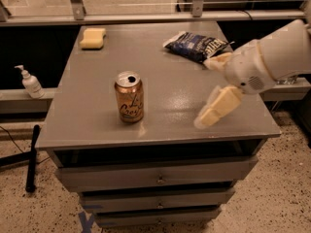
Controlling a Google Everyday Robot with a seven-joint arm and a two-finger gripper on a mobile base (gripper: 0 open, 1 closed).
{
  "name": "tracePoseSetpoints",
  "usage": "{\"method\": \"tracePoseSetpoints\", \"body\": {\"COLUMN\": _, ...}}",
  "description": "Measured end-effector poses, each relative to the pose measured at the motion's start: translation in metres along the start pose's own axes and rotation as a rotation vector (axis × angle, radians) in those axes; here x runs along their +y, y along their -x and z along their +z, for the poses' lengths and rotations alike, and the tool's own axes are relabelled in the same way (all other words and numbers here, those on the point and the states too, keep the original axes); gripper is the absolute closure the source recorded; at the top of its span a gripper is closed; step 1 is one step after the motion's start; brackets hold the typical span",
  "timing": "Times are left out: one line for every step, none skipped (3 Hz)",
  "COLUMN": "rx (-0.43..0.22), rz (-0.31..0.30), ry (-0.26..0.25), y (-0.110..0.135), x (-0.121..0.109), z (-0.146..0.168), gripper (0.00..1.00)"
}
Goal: Move orange can near sponge
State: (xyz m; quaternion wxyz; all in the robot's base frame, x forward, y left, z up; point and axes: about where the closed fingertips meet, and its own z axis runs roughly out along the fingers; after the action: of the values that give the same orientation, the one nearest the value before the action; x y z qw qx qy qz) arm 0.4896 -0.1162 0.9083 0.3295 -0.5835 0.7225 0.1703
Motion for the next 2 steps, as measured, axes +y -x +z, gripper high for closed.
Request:
{"method": "tracePoseSetpoints", "body": {"rx": -0.234, "rz": -0.011, "ry": 0.057, "y": 0.049, "x": 0.007, "z": 0.043, "gripper": 0.00}}
{"method": "tracePoseSetpoints", "body": {"rx": -0.430, "rz": -0.024, "ry": 0.107, "y": 0.095, "x": 0.022, "z": 0.078, "gripper": 0.00}}
